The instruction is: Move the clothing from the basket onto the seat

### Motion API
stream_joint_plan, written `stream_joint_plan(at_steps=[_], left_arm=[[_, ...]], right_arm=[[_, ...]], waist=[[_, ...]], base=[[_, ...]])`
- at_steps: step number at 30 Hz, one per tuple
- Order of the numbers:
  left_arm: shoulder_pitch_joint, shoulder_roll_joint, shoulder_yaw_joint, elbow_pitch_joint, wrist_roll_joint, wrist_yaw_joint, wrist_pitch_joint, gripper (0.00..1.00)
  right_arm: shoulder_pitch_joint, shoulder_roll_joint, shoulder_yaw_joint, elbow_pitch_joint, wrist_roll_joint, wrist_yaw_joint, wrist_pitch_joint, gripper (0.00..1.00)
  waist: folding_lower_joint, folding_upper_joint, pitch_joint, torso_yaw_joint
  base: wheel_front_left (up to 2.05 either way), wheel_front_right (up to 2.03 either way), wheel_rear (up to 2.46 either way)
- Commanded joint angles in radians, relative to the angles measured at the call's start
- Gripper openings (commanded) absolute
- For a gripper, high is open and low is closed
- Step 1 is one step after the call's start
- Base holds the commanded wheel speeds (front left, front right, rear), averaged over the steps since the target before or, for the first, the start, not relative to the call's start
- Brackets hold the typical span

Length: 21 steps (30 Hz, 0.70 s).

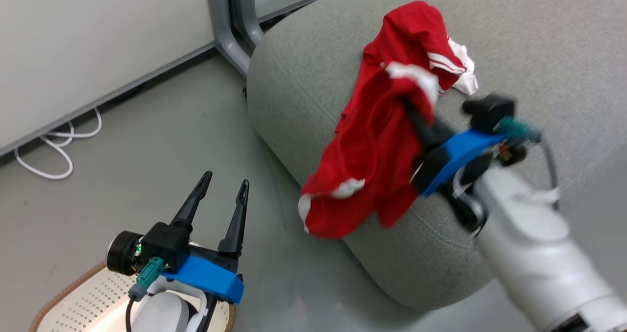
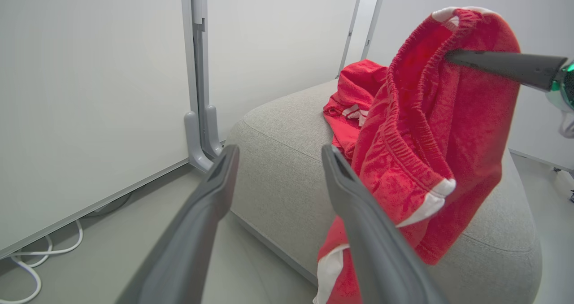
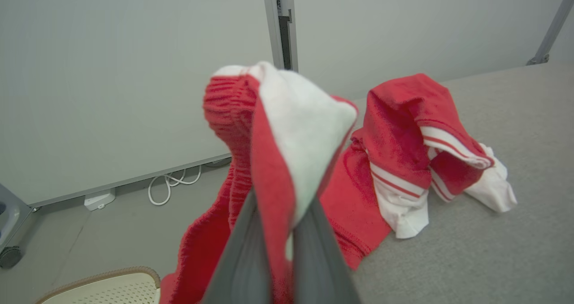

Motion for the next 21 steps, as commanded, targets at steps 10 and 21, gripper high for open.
stream_joint_plan(at_steps=[10, 21], left_arm=[[-0.085, 0.073, -0.025, -0.103, 0.026, -0.005, 0.018, 1.00], [-0.180, 0.149, -0.072, -0.296, 0.060, -0.008, 0.099, 1.00]], right_arm=[[-0.342, -0.231, -0.239, 0.023, -0.062, 0.000, 0.069, 0.00], [-0.449, -0.367, -0.527, 0.123, -0.159, 0.000, 0.008, 0.00]], waist=[[0.0000, 0.0000, 0.202, 0.084], [0.0000, 0.0000, 0.448, 0.171]], base=[[0.00, 0.00, 0.00], [0.00, 0.00, 0.00]])
